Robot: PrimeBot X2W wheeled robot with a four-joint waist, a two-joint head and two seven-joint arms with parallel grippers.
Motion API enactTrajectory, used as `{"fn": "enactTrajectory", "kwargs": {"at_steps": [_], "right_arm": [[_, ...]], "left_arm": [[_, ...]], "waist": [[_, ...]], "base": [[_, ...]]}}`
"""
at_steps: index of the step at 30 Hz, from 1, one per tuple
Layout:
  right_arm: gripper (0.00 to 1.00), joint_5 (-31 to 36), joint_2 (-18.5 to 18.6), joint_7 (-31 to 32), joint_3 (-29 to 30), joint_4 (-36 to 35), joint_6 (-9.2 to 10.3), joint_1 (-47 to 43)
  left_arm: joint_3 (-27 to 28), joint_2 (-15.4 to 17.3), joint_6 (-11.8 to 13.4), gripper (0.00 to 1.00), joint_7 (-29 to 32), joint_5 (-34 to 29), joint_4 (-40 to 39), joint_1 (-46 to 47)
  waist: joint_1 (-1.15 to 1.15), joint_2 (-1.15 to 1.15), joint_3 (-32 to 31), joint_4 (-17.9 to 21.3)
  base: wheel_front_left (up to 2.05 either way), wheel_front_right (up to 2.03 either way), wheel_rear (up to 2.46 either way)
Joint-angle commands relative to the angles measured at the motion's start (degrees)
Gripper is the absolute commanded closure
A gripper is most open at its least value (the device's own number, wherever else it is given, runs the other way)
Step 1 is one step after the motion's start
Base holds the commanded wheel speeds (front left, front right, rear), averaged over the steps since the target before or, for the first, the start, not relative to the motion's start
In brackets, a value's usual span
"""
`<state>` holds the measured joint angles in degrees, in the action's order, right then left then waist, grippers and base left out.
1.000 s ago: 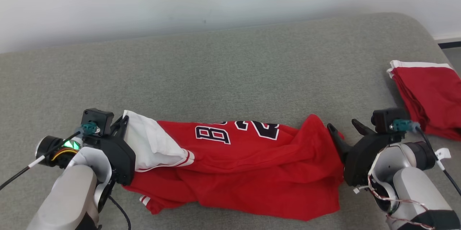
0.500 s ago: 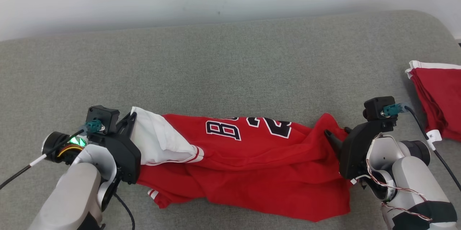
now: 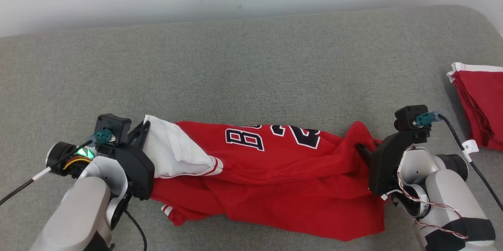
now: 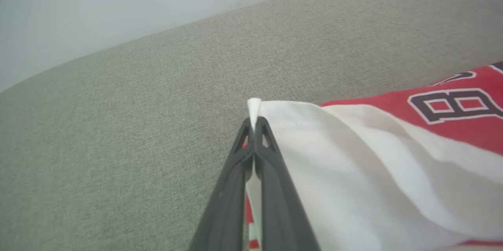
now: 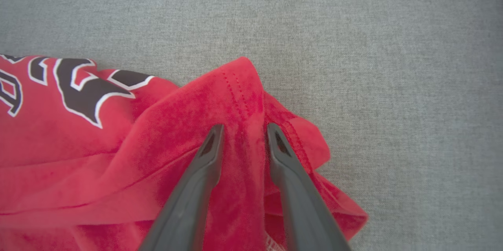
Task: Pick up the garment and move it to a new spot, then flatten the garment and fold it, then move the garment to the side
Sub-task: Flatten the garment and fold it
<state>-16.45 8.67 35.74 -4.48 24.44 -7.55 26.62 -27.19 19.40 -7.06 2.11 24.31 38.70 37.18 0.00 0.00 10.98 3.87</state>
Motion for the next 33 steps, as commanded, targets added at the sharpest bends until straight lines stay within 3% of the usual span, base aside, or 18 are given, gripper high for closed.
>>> {"fn": "enactTrajectory", "kwargs": {"at_steps": [1, 5, 6, 7, 15, 19, 30, 33], "right_arm": [[0.50, 0.35, -0.16, -0.29, -0.43, 0.08, 0.16, 0.39], [0.65, 0.12, -0.09, -0.38, -1.20, 0.24, 0.16, 0.45], [0.88, 0.10, -0.03, -0.54, -1.38, 0.23, 0.16, 0.48], [1.00, 0.18, 0.05, -0.86, -1.65, 0.17, 0.16, 0.52], [1.00, -0.10, 0.81, -3.73, -2.84, -0.87, 0.16, 0.64], [1.00, -2.07, 0.68, -6.06, -2.53, -2.46, 0.16, 0.56], [1.00, -7.62, 1.92, -10.86, -0.57, -8.15, 0.16, 2.65], [1.00, -8.93, 1.95, -12.02, 0.53, -9.07, 0.16, 4.77]], "left_arm": [[-0.06, 0.35, 0.16, 1.00, -0.01, 0.26, -0.15, -0.24], [-0.21, 0.53, 0.27, 1.00, 0.01, 0.46, -0.21, -0.46], [-0.24, 0.51, 0.32, 1.00, -0.02, 0.50, -0.19, -0.55], [-0.27, 0.53, 0.33, 1.00, -0.11, 0.58, -0.16, -0.67], [0.37, 1.03, 0.75, 1.00, -2.59, 1.33, -0.72, -1.09], [3.41, 0.51, 0.67, 1.00, -6.37, 4.53, -2.55, -1.18], [6.81, 3.61, -0.13, 1.00, -10.38, 9.25, -10.82, 2.94], [8.65, 3.94, 0.64, 1.00, -10.70, 10.23, -13.22, 5.04]], "waist": [[0.00, 0.00, 0.03, -0.06], [0.00, 0.00, -0.06, -0.15], [0.00, 0.00, -0.14, -0.15], [0.00, 0.00, -0.26, -0.15], [0.00, 0.00, -2.26, 0.19], [0.00, 0.00, -3.97, 0.29], [0.00, 0.00, -8.19, 0.13], [0.00, 0.00, -8.49, 0.21]], "base": [[0.00, 0.00, 0.00], [0.00, 0.00, 0.00], [0.00, 0.00, 0.00], [0.00, 0.00, 0.00], [0.00, 0.00, 0.00], [0.00, 0.00, 0.00], [0.00, 0.00, 0.00], [0.00, 0.00, 0.00]]}}
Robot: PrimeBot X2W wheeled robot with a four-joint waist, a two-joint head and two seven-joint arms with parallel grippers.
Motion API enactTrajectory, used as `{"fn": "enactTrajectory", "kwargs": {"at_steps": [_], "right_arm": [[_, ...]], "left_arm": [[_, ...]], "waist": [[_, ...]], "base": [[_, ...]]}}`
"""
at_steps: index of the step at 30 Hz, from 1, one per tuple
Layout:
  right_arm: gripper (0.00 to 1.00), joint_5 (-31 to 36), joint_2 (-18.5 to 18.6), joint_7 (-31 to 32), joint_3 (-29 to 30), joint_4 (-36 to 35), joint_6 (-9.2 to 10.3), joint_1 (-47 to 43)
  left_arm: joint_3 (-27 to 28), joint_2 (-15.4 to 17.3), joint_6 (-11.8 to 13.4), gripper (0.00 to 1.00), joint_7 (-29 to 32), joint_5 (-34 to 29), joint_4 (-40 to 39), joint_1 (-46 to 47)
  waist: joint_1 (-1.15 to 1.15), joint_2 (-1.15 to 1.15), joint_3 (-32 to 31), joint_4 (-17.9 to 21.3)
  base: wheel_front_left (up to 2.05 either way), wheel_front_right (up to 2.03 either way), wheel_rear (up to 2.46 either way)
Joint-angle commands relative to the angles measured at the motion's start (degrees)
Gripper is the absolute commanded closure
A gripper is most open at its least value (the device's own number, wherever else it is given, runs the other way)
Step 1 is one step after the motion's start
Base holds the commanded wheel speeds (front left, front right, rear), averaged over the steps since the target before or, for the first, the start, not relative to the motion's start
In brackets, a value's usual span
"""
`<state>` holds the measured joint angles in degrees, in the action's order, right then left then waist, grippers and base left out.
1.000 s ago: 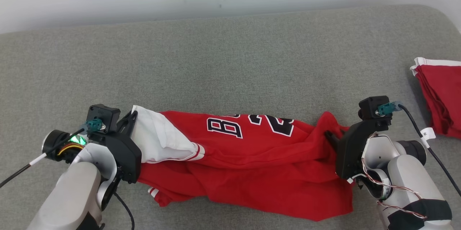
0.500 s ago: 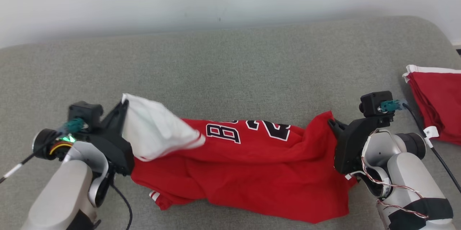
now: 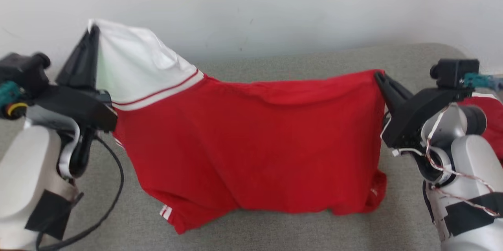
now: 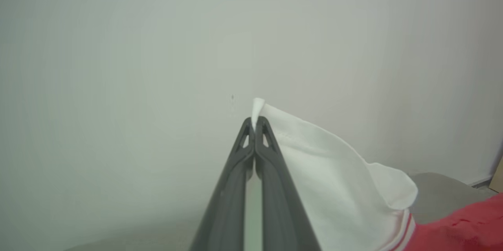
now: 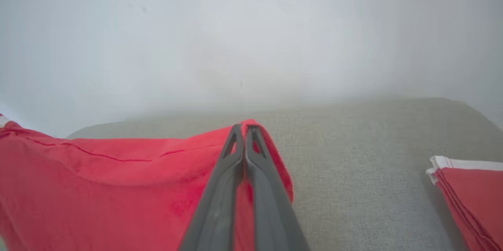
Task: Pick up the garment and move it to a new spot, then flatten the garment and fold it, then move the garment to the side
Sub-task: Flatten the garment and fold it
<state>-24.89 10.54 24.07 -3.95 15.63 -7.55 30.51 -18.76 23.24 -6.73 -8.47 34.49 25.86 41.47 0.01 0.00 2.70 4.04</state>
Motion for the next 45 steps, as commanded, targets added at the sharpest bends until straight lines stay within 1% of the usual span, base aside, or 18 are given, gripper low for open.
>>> {"fn": "enactTrajectory", "kwargs": {"at_steps": [1, 4, 9, 15, 19, 24, 25, 27, 32, 33, 34, 36, 39, 41, 42, 45], "right_arm": [[1.00, -0.95, 0.25, -0.40, -0.09, -0.42, 0.16, 1.70], [1.00, -1.58, 1.63, -0.82, -0.79, -0.65, 0.16, 4.83], [1.00, -0.36, 4.10, -2.33, -2.77, 0.10, 0.16, 11.77], [1.00, -1.12, 4.39, -6.75, -4.87, 2.32, 0.16, 20.42], [1.00, -2.01, 4.02, -6.41, -6.85, 4.93, 0.16, 25.43], [1.00, -4.05, 3.20, -4.88, -9.31, 7.90, 0.16, 32.00], [1.00, -3.27, 3.00, -5.95, -9.02, 9.38, 0.16, 35.14], [1.00, -1.51, 2.32, -8.48, -7.55, 11.14, 0.16, 38.32], [1.00, 3.47, -1.23, -20.72, 0.05, 16.74, 0.16, 45.31], [1.00, 5.02, -1.71, -23.76, 1.61, 17.63, 0.16, 46.70], [1.00, 5.02, -1.71, -23.76, 1.61, 17.63, 0.16, 46.70], [1.00, 8.19, -2.55, -29.62, 4.50, 19.16, 0.16, 49.17], [1.00, 14.58, -3.14, -36.35, 6.75, 20.18, 0.16, 51.84], [1.00, 19.15, -3.10, -38.32, 7.89, 19.83, 0.16, 52.96], [1.00, 20.93, -3.50, -38.72, 8.27, 19.88, 0.16, 52.84], [1.00, 25.08, -4.04, -39.13, 7.09, 21.15, 0.16, 50.47]], "left_arm": [[0.71, 0.09, 0.72, 1.00, -0.03, 0.46, -0.99, 1.40], [1.83, 0.36, 1.44, 1.00, 0.02, 0.87, -2.62, 4.04], [3.77, -0.64, 2.43, 1.00, -0.82, 2.27, -3.22, 9.05], [5.89, -1.72, 4.04, 1.00, -2.42, 2.88, -3.14, 15.91], [6.88, -2.10, 4.99, 1.00, -1.62, 3.50, -3.33, 20.69], [8.27, -1.40, 6.60, 1.00, -0.17, 3.80, -3.60, 28.20], [8.13, -0.70, 6.98, 1.00, -0.30, 2.45, -3.94, 31.75], [8.25, -0.13, 7.27, 1.00, -1.70, 1.14, -4.96, 35.80], [8.71, 0.68, 7.92, 1.00, -5.63, -3.25, -6.78, 44.29], [9.08, 0.55, 7.81, 1.00, -6.12, -4.14, -7.20, 46.02], [9.08, 0.55, 7.81, 1.00, -6.12, -4.14, -7.20, 46.02], [10.10, -0.57, 7.61, 1.00, -6.62, -5.46, -8.56, 48.71], [12.45, -2.53, 5.96, 1.00, -6.66, -7.47, -13.29, 50.28], [14.14, -3.54, 4.16, 1.00, -6.68, -9.01, -16.13, 50.00], [15.27, -4.70, 3.49, 1.00, -6.69, -8.74, -17.26, 49.22], [17.19, -7.53, 1.43, 1.00, -6.69, -8.78, -17.93, 44.37]], "waist": [[-0.01, 0.00, -0.24, 0.07], [-0.01, 0.00, 0.16, 0.27], [-0.01, 0.00, 1.31, 0.69], [-0.01, 0.00, 4.22, 1.72], [-0.01, 0.00, 8.34, 2.73], [-0.01, 0.00, 16.70, 4.66], [-0.01, 0.00, 20.14, 5.50], [-0.01, 0.00, 23.33, 6.35], [-0.01, 0.00, 28.23, 8.47], [-0.01, 0.00, 28.85, 8.79], [-0.01, 0.00, 28.85, 8.79], [-0.01, 0.00, 29.97, 9.24], [-0.01, 0.00, 31.90, 9.75], [-0.01, 0.00, 33.21, 9.81], [-0.01, 0.00, 33.81, 9.78], [-0.01, 0.00, 35.38, 9.34]], "base": [[0.00, 0.00, 0.00], [0.00, 0.00, 0.00], [0.00, 0.00, 0.00], [0.00, 0.00, 0.00], [0.00, 0.00, 0.00], [0.00, 0.00, 0.00], [0.00, 0.00, 0.00], [0.00, 0.00, 0.00], [0.00, 0.00, 0.00], [0.00, 0.00, 0.00], [0.00, 0.00, 0.00], [0.00, 0.00, 0.00], [0.00, 0.00, 0.00], [0.00, 0.00, 0.00], [0.00, 0.00, 0.00], [0.00, 0.00, 0.00]]}}
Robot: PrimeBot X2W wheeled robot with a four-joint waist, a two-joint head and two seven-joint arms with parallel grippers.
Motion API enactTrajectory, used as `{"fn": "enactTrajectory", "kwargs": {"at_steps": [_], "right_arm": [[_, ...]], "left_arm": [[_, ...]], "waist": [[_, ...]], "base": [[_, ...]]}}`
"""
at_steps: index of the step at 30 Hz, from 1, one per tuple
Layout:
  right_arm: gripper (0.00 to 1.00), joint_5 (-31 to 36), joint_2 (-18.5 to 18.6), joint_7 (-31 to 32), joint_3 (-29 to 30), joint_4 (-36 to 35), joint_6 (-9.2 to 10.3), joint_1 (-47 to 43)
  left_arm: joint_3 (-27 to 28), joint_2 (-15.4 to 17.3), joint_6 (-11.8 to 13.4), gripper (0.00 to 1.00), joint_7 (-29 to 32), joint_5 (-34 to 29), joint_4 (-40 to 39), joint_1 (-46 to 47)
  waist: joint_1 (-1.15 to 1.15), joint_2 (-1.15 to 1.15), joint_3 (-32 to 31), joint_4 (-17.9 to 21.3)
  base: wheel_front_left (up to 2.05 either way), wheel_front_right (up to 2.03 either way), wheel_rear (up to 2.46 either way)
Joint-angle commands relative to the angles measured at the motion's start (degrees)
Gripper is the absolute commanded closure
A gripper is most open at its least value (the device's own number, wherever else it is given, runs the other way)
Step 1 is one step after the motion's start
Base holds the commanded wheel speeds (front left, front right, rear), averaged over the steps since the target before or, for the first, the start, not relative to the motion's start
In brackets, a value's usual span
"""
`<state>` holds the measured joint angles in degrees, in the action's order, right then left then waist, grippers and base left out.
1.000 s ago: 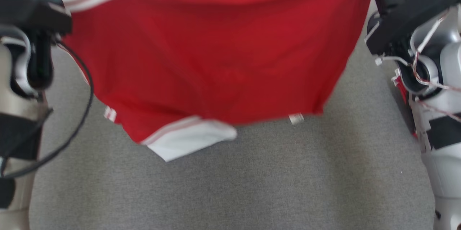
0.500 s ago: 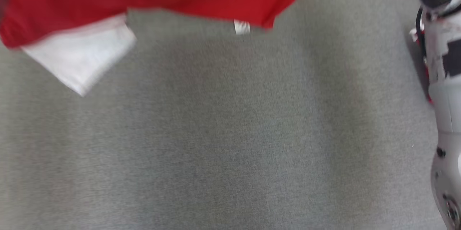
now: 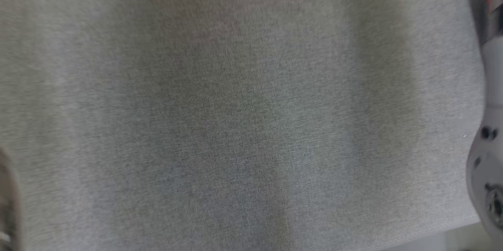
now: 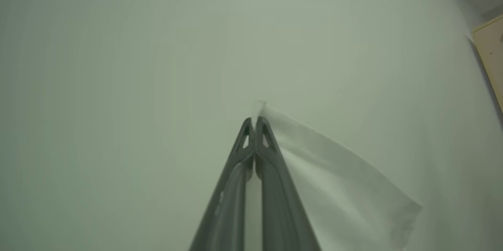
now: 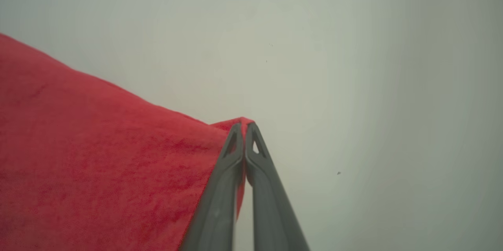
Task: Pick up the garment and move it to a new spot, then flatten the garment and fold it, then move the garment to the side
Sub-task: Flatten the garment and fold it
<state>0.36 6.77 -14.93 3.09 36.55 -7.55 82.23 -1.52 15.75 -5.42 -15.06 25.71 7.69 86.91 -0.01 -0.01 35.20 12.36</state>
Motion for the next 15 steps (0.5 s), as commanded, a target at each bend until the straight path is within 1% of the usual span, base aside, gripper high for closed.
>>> {"fn": "enactTrajectory", "kwargs": {"at_steps": [1, 4, 6, 8, 11, 15], "right_arm": [[1.00, 1.13, 0.02, -0.21, -0.75, 0.57, 0.16, -1.73], [1.00, 3.75, 0.64, -0.26, -4.13, 2.05, 0.16, -3.62], [1.00, 5.04, 1.74, -0.28, -7.19, 3.24, 0.16, -5.13], [1.00, 5.00, 2.72, -0.25, -10.61, 5.36, 0.16, -6.62], [1.00, 1.32, 3.99, 1.77, -15.36, 8.00, 0.16, -8.10], [1.00, -5.45, 6.86, 7.17, -22.17, 8.93, 0.16, -11.37]], "left_arm": [[0.20, -0.59, -0.43, 1.00, -0.11, -0.50, 0.17, -2.48], [0.39, -2.86, -1.60, 1.00, -0.12, 0.01, 0.22, -8.20], [-1.58, -3.79, -1.95, 1.00, -0.12, 0.83, 0.82, -12.24], [-4.49, -3.94, -2.17, 1.00, -0.12, 2.33, 1.17, -15.78], [-8.42, -2.99, -2.03, 1.00, -0.13, 7.13, 0.83, -21.14], [-11.92, -1.50, -2.06, 1.00, -0.09, 13.77, -0.45, -28.66]], "waist": [[0.01, 0.01, 3.37, 0.81], [0.01, 0.01, 4.16, -0.01], [0.01, 0.01, 3.93, -0.85], [0.01, 0.01, 3.35, -1.80], [0.01, 0.01, 2.13, -3.18], [0.01, 0.01, -0.72, -5.16]], "base": [[0.00, 0.00, 0.00], [0.00, 0.00, 0.00], [0.00, 0.00, 0.00], [0.00, 0.00, 0.00], [0.00, 0.00, 0.00], [0.00, 0.00, 0.00]]}}
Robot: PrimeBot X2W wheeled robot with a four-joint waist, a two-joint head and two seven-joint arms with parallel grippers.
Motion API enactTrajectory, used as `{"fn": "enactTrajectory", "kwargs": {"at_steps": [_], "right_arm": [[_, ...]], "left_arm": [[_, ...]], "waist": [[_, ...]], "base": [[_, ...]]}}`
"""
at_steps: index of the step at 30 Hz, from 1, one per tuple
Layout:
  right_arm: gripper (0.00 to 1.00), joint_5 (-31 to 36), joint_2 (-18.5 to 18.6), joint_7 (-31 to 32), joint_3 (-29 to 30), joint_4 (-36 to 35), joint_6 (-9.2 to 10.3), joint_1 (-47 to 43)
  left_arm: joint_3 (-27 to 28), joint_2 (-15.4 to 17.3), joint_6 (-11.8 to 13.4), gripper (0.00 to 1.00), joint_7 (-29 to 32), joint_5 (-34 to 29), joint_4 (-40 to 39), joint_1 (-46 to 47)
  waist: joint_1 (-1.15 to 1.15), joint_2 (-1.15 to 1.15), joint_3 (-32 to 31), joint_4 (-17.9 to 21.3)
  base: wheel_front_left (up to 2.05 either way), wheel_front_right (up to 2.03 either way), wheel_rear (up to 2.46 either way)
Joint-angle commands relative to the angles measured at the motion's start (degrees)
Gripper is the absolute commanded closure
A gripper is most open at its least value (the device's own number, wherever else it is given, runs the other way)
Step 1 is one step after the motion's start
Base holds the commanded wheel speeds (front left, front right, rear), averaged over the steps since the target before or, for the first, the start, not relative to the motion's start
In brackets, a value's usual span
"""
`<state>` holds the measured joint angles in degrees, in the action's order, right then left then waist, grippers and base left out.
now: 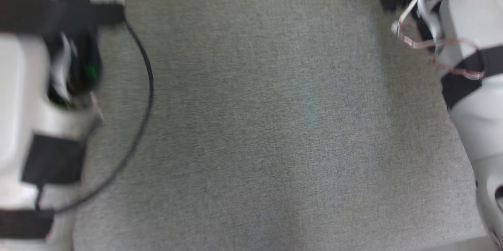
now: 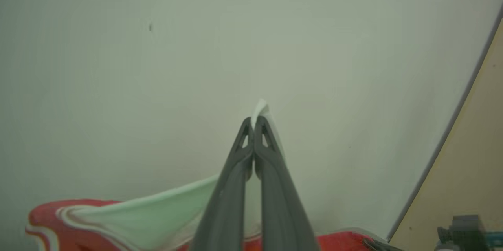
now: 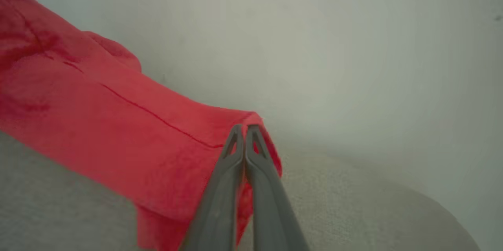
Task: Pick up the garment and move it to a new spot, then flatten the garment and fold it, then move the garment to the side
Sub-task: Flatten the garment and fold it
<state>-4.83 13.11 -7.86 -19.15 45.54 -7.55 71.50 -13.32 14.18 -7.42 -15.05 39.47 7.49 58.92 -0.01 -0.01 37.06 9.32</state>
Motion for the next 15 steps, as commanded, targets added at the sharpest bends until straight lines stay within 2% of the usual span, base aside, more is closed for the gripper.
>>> {"fn": "enactTrajectory", "kwargs": {"at_steps": [1, 7, 10, 15], "right_arm": [[1.00, -2.42, 1.41, 1.66, -1.32, -0.48, 0.16, -1.60], [1.00, -13.01, 8.10, 12.28, -6.17, -6.43, 0.16, -9.03], [1.00, -16.81, 11.36, 16.79, -6.36, -10.52, 0.16, -13.91], [1.00, -21.26, 14.80, 21.65, -4.17, -17.25, 0.16, -22.89]], "left_arm": [[-0.64, 0.25, -0.06, 1.00, 0.05, 1.80, -0.65, -2.90], [-2.46, 1.73, -0.02, 1.00, 1.32, 7.62, -2.00, -15.62], [-2.91, 1.67, -0.02, 1.00, 1.83, 10.12, -2.07, -21.41], [-4.54, 1.59, -0.02, 1.00, 2.57, 13.97, -1.74, -29.58]], "waist": [[0.01, 0.01, -3.33, -2.55], [0.01, 0.01, -8.59, -5.16], [0.01, 0.01, -11.54, -6.44], [0.01, 0.01, -16.95, -8.72]], "base": [[0.00, 0.00, 0.00], [0.00, 0.00, 0.00], [0.00, 0.00, 0.00], [0.00, 0.00, 0.00]]}}
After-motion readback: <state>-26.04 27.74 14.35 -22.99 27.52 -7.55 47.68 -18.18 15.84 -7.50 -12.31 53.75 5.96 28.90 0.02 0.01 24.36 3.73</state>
